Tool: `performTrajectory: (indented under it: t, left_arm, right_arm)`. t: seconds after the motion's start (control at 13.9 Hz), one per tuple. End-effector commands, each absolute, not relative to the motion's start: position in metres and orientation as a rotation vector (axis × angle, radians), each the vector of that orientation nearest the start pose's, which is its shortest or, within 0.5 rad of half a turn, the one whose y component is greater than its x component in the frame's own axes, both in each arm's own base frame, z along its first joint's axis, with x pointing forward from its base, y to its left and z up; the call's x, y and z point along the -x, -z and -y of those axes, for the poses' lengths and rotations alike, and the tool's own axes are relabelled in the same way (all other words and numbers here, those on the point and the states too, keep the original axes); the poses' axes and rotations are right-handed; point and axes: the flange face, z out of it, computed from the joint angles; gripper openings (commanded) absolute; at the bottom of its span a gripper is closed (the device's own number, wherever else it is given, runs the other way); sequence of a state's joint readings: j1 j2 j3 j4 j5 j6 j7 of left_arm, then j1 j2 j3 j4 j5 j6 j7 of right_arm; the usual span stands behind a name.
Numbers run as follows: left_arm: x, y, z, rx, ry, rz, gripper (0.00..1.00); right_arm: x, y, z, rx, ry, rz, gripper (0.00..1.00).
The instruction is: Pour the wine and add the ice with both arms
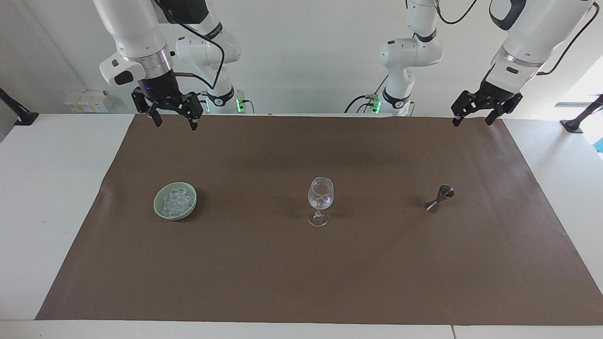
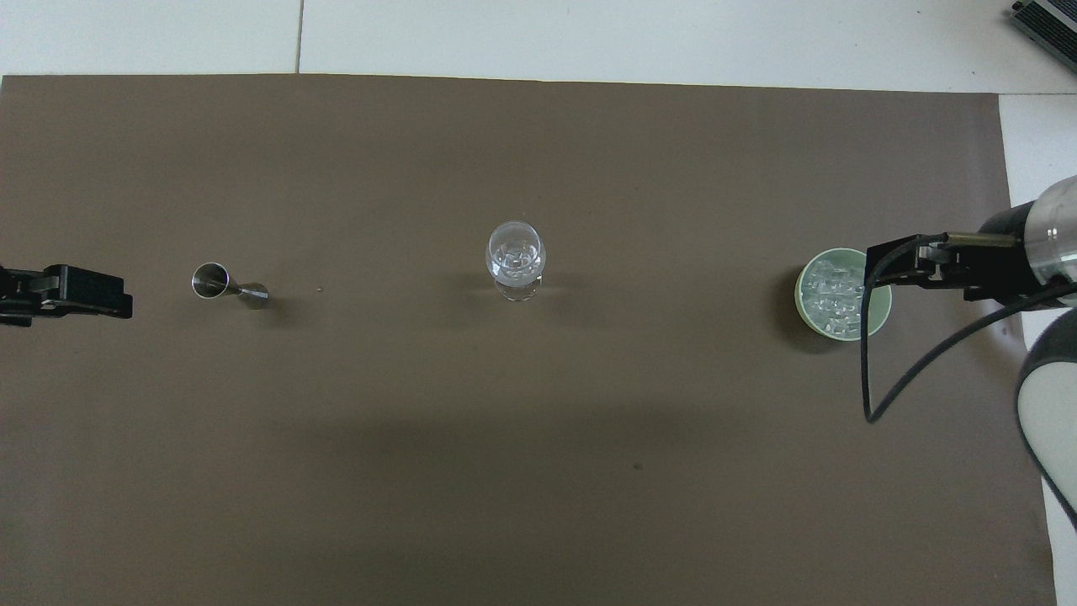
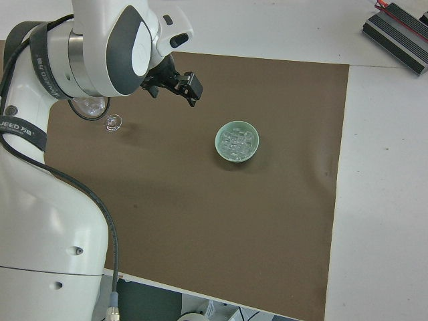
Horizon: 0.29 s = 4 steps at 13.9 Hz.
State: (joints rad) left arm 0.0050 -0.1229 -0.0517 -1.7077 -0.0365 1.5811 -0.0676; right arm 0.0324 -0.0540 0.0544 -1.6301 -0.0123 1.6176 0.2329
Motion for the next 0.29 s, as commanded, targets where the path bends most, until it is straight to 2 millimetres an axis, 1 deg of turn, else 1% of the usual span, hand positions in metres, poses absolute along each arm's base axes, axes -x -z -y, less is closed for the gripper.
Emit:
performTrajectory:
  t: [0.0,0.14,0.22]
  left_arm:
    - [-0.5072,-0.6275,0.0279,3.174,0.009,0.056,1.0]
    - [-0.5072,-0.6275,0.0281,3.175,0.009,0.056,1.0]
    - [-0.5072,-0.6275,0.0279,3.174,0.009,0.056,1.0]
  right_arm:
    - [-0.5362,-0.6315,-0.0398,3.141,0.08,-0.222,1.0]
    - [-0.5366,-0.6314,-0.0324,3.14,0.077,-0.243,1.0]
    - [-0.5353,-0.6297,-0.0339,3.142,0.058,-0.241,1.0]
